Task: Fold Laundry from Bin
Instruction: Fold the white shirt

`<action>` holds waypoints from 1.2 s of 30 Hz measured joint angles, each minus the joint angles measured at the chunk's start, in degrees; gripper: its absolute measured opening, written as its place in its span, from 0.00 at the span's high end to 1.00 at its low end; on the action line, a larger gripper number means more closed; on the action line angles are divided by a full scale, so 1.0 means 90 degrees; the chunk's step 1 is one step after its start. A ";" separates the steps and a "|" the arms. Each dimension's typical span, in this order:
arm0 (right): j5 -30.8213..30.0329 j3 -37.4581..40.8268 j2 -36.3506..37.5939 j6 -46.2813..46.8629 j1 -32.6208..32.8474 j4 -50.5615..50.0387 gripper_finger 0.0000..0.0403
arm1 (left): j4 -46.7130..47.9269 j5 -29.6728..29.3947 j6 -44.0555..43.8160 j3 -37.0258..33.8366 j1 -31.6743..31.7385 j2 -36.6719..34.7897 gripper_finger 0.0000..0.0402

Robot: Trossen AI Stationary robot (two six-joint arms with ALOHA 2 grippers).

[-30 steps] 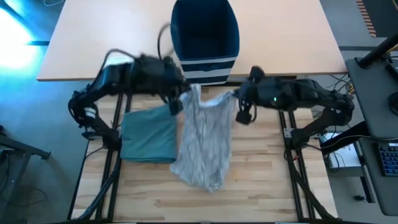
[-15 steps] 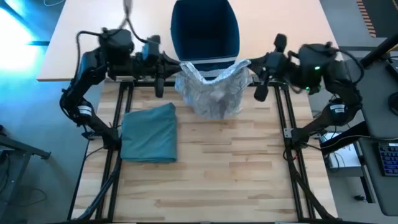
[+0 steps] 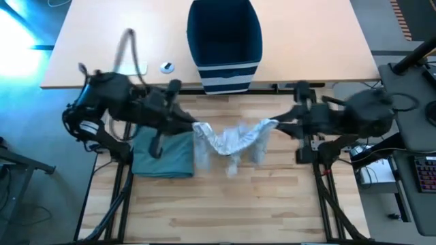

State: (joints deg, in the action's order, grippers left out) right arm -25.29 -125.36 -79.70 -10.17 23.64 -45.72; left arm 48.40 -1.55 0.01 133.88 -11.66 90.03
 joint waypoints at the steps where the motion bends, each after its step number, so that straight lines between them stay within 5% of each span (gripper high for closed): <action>1: -0.0130 0.0000 -0.0019 -0.0299 0.0126 0.0349 0.98 | -0.0144 -0.0095 0.0054 0.0000 -0.0048 -0.0058 1.00; 5: -0.0776 0.0041 -0.0156 -0.0798 0.0056 0.0486 0.98 | -0.0207 -0.0921 0.0078 -0.0002 -0.0003 -0.0142 1.00; 9: -0.0793 0.0310 -0.0267 -0.0209 -0.0642 -0.0311 0.98 | 0.0082 -0.1697 -0.0204 -0.0326 0.0327 0.0025 1.00; 16: -0.0696 0.0911 -0.0090 0.0027 -0.2457 -0.1483 0.98 | 0.0123 -0.1711 -0.0512 -0.1112 0.1593 0.0309 1.00; 22: 0.0093 0.0229 0.0207 -0.0948 -0.3452 -0.1225 0.98 | -0.0652 -0.0892 -0.0337 -0.0416 0.2499 0.0330 1.00; 25: 0.0699 -0.0438 0.0214 -0.1137 -0.3444 -0.1154 0.98 | -0.0712 -0.0489 -0.0192 0.0140 0.2548 0.0328 1.00; 30: 0.1846 -0.1081 0.0295 -0.0507 -0.2887 -0.1425 0.98 | -0.1065 0.0461 -0.0370 -0.0012 0.2249 0.0014 1.00; 36: 0.1705 -0.0778 0.0338 0.1045 -0.1581 -0.3139 0.98 | 0.0283 0.0667 -0.0467 -0.0148 0.1176 0.0045 1.00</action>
State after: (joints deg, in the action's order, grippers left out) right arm -9.94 -132.36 -76.66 -0.76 9.41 -73.97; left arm 50.94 4.46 -4.19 132.55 -1.08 90.44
